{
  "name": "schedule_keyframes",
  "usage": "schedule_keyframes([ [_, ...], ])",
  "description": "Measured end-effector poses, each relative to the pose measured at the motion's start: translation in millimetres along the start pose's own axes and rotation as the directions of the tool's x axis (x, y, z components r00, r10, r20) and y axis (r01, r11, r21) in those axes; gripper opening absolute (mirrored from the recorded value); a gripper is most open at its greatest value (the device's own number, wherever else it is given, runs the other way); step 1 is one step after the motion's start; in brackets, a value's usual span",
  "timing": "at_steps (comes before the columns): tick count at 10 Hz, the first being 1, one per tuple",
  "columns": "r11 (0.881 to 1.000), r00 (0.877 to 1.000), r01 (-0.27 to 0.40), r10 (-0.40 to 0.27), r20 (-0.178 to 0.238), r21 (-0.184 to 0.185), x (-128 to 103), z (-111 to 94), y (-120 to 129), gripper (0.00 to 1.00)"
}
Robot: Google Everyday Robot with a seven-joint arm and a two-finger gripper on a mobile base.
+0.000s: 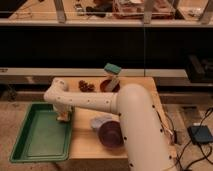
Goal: Place banana in plastic cup
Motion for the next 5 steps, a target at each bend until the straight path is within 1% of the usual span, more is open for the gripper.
schedule_keyframes([
  [3,1.000,1.000,0.002,-0.002,-0.001,0.004,0.5,-2.4,-2.2,0.00],
  [4,1.000,1.000,-0.008,0.009,-0.006,0.023,1.4,-7.8,-0.7,0.00],
  [5,0.999,1.000,-0.021,0.022,-0.018,0.051,5.0,-19.7,4.6,0.00],
])
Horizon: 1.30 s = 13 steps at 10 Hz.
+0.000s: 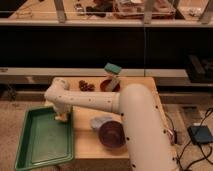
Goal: Place banana in plastic cup
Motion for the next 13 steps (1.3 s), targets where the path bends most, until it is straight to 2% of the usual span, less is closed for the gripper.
schedule_keyframes([
  [1,1.000,1.000,-0.013,0.013,-0.015,0.023,5.5,-16.1,5.2,0.00],
  [2,0.997,0.999,-0.033,0.035,-0.027,0.068,13.4,-45.6,8.3,0.00],
  [4,0.990,0.996,-0.068,0.074,-0.043,0.127,24.3,-85.7,14.9,0.00],
  [6,0.972,0.986,-0.130,0.148,-0.076,0.197,41.5,-142.6,36.1,0.00],
  [7,0.963,0.980,-0.158,0.181,-0.087,0.216,48.0,-161.7,50.1,0.00],
  [8,0.951,0.968,-0.201,0.229,-0.099,0.236,53.4,-184.9,77.0,0.00],
  [10,0.932,0.946,-0.269,0.303,-0.116,0.244,54.0,-207.6,125.9,0.00],
  [11,0.926,0.935,-0.295,0.330,-0.129,0.235,51.2,-213.0,148.5,0.00],
  [12,0.921,0.927,-0.313,0.350,-0.139,0.230,49.6,-215.8,160.6,0.00],
  [13,0.922,0.928,-0.311,0.348,-0.137,0.231,50.0,-214.9,157.9,0.00],
])
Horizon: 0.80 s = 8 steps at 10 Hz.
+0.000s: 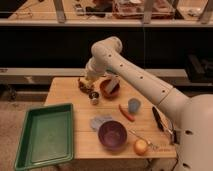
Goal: Place banana in plastic cup
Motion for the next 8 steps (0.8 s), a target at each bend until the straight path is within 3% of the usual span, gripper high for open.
schedule_keyframes([
  [4,1.000,1.000,-0.006,0.006,0.003,-0.002,0.8,1.0,1.5,0.00],
  [5,0.999,0.999,-0.033,0.033,0.018,-0.019,3.1,4.4,6.6,0.00],
  [7,0.994,0.995,-0.092,0.094,0.040,-0.052,3.7,14.2,29.3,0.00],
  [8,0.988,0.989,-0.133,0.137,0.052,-0.077,2.9,15.5,53.2,0.00],
])
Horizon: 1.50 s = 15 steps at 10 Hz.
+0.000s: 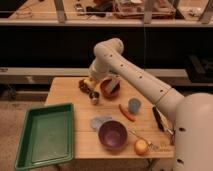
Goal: Place banana in plastic cup
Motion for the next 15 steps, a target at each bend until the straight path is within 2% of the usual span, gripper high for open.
schedule_keyframes([
  [3,0.992,0.994,-0.106,0.108,0.021,-0.069,1.7,-7.8,75.5,0.00],
  [5,0.975,0.983,-0.176,0.182,0.033,-0.137,-3.7,-17.1,130.3,0.00],
  [6,0.967,0.977,-0.201,0.209,0.036,-0.155,-7.1,-18.0,148.2,0.00],
  [7,0.948,0.963,-0.254,0.267,0.043,-0.191,-18.8,-18.2,183.9,0.00],
  [8,0.935,0.953,-0.285,0.301,0.045,-0.210,-28.5,-17.9,203.0,0.00],
  [9,0.914,0.937,-0.328,0.348,0.045,-0.239,-44.5,-16.9,225.2,0.00],
  [10,0.900,0.927,-0.350,0.373,0.045,-0.261,-54.3,-16.6,237.3,0.01],
  [11,0.889,0.921,-0.363,0.388,0.039,-0.279,-60.2,-18.9,243.9,0.09],
  [13,0.885,0.917,-0.371,0.396,0.038,-0.283,-60.9,-18.2,241.0,0.27],
  [15,0.881,0.914,-0.382,0.405,0.030,-0.278,-55.6,-14.7,237.1,0.49],
])
